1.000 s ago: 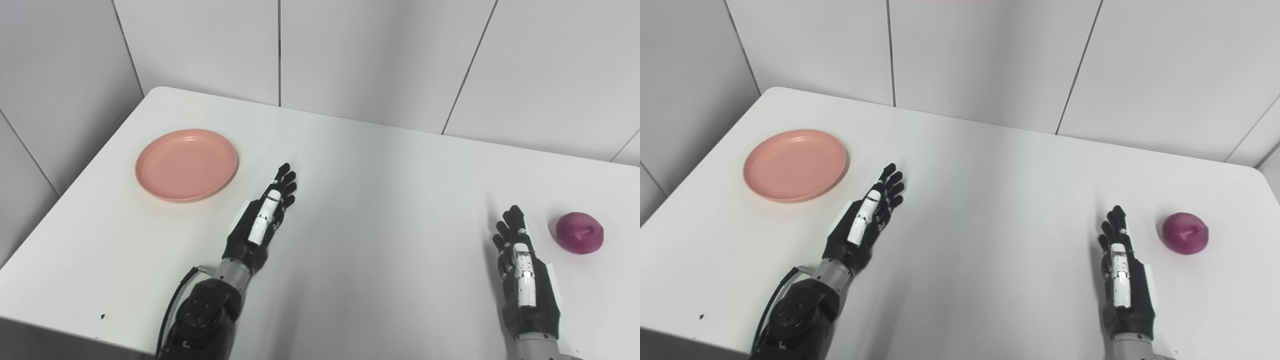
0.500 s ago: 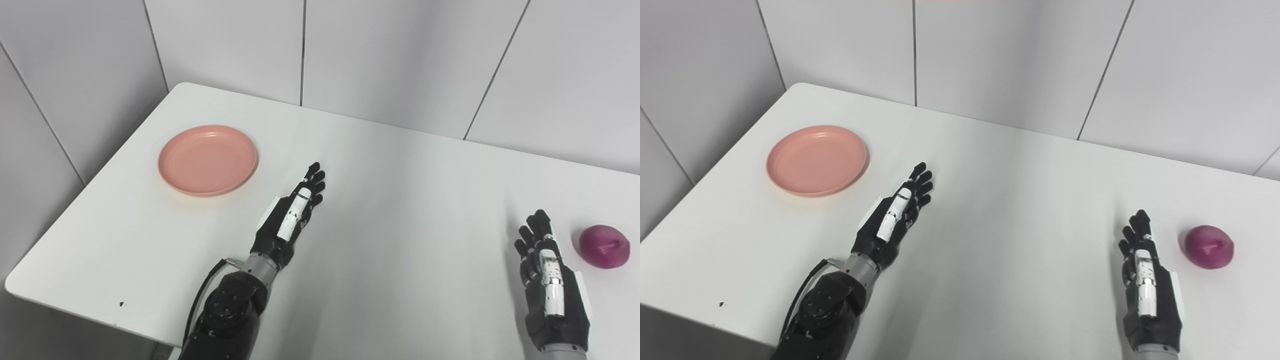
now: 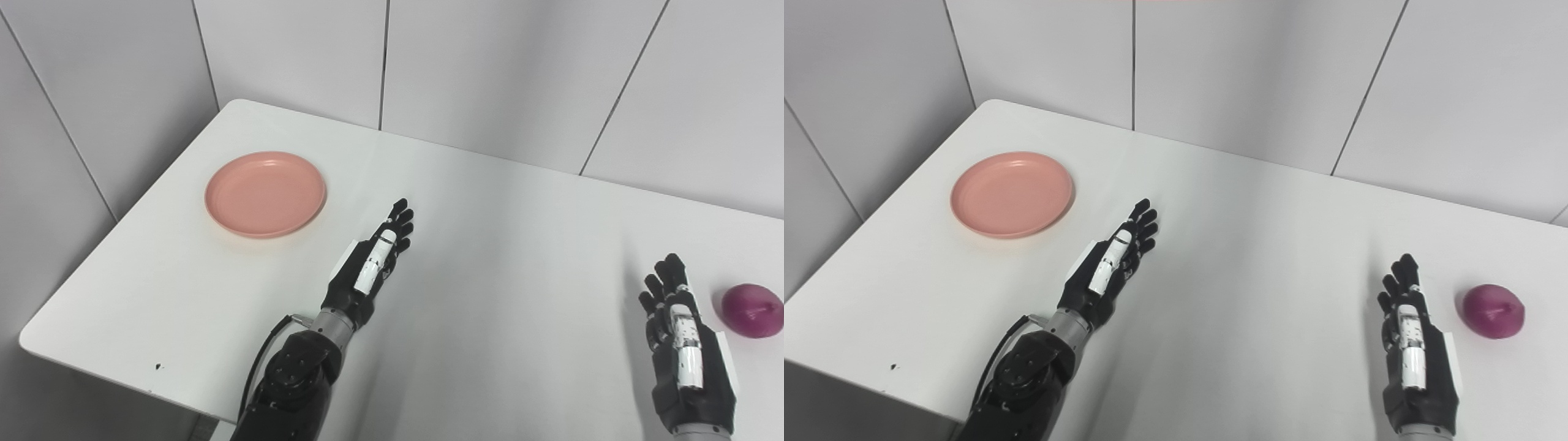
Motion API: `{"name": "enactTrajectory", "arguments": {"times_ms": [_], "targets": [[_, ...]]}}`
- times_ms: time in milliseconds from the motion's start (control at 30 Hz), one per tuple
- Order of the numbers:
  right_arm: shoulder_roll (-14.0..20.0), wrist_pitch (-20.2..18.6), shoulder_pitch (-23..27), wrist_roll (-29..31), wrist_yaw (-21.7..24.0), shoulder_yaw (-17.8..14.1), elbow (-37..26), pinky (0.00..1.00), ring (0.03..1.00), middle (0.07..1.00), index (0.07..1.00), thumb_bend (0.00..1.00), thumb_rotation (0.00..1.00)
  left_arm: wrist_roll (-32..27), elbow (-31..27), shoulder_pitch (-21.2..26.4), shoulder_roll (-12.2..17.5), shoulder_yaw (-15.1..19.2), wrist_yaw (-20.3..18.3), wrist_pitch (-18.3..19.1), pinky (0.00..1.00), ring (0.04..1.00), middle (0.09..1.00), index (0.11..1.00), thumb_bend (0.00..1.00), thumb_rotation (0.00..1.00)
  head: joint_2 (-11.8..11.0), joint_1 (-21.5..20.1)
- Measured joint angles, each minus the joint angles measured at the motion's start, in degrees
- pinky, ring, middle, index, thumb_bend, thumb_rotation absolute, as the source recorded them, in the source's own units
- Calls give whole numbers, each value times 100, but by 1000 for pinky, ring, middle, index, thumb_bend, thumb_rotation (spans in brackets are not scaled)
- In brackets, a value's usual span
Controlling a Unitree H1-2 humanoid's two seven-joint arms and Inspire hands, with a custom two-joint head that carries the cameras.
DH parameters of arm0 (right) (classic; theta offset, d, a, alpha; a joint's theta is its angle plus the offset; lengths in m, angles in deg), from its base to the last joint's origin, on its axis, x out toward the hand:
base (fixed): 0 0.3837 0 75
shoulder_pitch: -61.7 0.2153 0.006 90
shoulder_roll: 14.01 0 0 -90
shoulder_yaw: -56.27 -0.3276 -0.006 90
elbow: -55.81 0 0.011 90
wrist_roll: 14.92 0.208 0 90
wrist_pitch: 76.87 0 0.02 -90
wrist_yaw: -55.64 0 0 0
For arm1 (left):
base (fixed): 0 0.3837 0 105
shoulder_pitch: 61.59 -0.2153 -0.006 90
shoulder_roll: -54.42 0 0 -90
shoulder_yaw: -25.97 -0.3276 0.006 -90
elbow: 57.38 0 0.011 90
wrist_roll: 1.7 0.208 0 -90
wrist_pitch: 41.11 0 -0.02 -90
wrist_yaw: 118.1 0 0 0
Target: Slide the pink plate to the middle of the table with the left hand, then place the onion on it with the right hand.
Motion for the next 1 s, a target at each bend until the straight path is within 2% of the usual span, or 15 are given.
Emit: {"name": "enactTrajectory", "arguments": {"times_ms": [1000], "targets": [[-97, -566, 0, -204, -75, 48, -407, 1000, 1000, 1000, 1000, 0, 1000, 0, -54, 11, 14, 2, 12, 2, 1000, 1000, 1000, 1000, 418, 1000, -26, 44]]}}
